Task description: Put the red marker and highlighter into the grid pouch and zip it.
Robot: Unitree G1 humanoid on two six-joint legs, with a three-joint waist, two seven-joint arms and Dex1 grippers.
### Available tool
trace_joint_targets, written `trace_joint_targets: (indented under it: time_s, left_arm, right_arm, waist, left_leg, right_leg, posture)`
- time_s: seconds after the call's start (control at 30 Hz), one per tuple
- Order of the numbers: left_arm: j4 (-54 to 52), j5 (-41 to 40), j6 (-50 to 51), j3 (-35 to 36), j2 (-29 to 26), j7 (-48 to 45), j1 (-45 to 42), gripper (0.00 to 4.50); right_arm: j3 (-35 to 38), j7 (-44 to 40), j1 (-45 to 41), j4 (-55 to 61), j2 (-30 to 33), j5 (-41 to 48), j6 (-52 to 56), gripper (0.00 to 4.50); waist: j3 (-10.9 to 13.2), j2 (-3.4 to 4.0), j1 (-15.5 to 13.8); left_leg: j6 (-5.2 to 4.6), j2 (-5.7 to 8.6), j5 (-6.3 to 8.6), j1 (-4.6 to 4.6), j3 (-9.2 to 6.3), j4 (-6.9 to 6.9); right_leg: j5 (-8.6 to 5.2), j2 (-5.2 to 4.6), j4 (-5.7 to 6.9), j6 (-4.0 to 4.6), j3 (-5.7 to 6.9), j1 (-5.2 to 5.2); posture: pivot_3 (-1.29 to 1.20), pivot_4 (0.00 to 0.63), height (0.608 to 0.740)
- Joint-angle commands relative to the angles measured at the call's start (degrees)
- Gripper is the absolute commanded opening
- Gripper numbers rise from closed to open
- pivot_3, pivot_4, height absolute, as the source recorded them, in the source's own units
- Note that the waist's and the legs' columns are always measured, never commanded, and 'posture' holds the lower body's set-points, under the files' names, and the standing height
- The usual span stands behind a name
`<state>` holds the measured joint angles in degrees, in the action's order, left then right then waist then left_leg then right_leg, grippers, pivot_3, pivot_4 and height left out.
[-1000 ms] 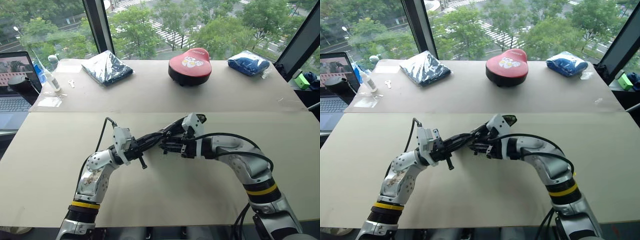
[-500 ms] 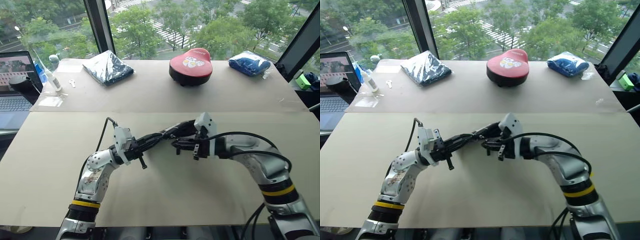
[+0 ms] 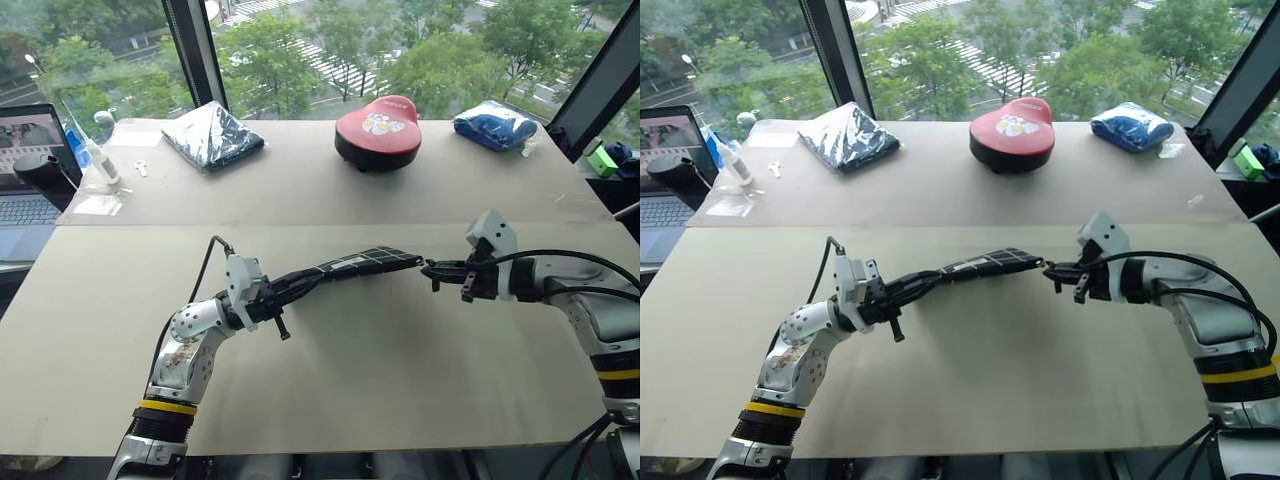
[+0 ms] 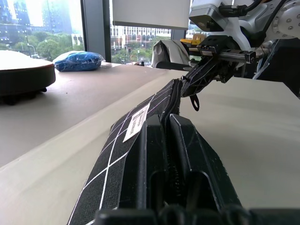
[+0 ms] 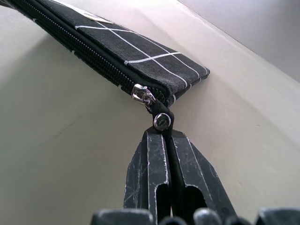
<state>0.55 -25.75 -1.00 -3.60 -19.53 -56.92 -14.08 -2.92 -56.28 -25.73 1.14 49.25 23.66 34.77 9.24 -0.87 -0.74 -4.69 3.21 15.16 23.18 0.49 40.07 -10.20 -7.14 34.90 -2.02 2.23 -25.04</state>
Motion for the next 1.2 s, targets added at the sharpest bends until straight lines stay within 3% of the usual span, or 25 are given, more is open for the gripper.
trace_joint_targets:
  time_s: [0.03,0.27,0.5,0.63,0.87,1.07,1.1,1.2]
  left_arm:
    - [0.1,0.0,-1.6,1.0,0.2,-0.2,-1.2,0.0]
    - [1.2,0.3,-2.7,0.2,0.3,-2.7,-2.5,0.0]
    - [5.6,1.2,-8.0,-0.9,-1.7,-11.5,-5.3,0.0]
    - [10.5,1.2,-10.7,-1.9,-0.4,-15.6,-9.4,0.0]
    - [20.3,3.4,-17.2,-4.0,2.4,-21.8,-14.4,0.0]
    - [31.7,9.0,-27.9,-6.2,4.0,-24.5,-17.2,0.0]
    - [33.1,9.7,-28.5,-6.6,4.0,-24.9,-17.6,0.83]
    - [34.2,10.1,-28.4,-6.0,4.3,-22.9,-18.1,1.71]
  right_arm:
    - [3.1,2.0,-0.8,1.5,-2.6,1.5,1.0,0.84]
    - [6.4,-2.0,3.4,6.7,-1.2,7.6,8.5,3.31]
    - [16.8,-4.0,9.8,4.8,7.5,6.4,4.7,3.31]
    - [27.1,-4.9,17.0,7.2,10.4,8.4,5.7,3.31]
    - [33.9,-3.2,29.5,22.7,6.8,14.6,10.9,3.31]
    - [32.6,1.1,30.0,25.3,3.5,15.5,11.3,3.31]
    - [32.1,1.5,29.8,25.2,3.2,15.3,11.0,3.35]
    - [31.7,2.0,29.2,23.9,2.9,14.4,9.5,3.35]
  waist:
    - [0.0,0.0,0.0]
    - [0.0,0.0,-0.5]
    - [0.0,0.0,-1.4]
    - [0.0,0.0,-1.9]
    - [0.0,-0.01,-1.4]
    - [0.0,-0.03,-1.6]
    - [0.0,-0.03,-1.6]
    - [0.0,-0.03,-1.7]
  left_leg:
    - [0.0,0.0,0.0,0.0,-0.01,0.0]
    - [-0.03,0.01,0.02,0.02,-0.02,0.0]
    - [-0.08,0.03,0.05,0.05,-0.01,0.03]
    - [-0.07,0.01,0.04,0.06,0.0,0.04]
    - [-0.13,-0.04,0.07,0.02,0.02,0.08]
    - [-0.2,-0.01,0.12,0.04,0.04,0.24]
    - [-0.21,-0.02,0.12,0.02,0.04,0.27]
    - [-0.24,-0.01,0.14,0.03,0.03,0.29]
  right_leg:
    - [0.0,0.0,0.0,0.0,0.0,0.0]
    - [0.0,-0.04,-0.02,0.0,0.01,-0.01]
    - [0.0,-0.1,-0.02,0.0,0.03,-0.02]
    - [0.0,-0.06,-0.03,0.0,0.05,0.0]
    - [0.0,-0.06,-0.03,-0.01,0.03,0.06]
    - [0.01,-0.08,-0.04,-0.04,0.02,0.12]
    - [0.01,-0.07,-0.05,-0.05,0.04,0.16]
    - [0.01,-0.07,-0.06,-0.07,0.05,0.18]
  posture:
    - [0.0,0.15,0.74]
    - [0.0,0.15,0.74]
    - [0.0,0.15,0.74]
    - [0.0,0.15,0.74]
    - [0.0,0.15,0.74]
    - [0.0,0.15,0.74]
    - [0.0,0.15,0.74]
    - [0.0,0.15,0.74]
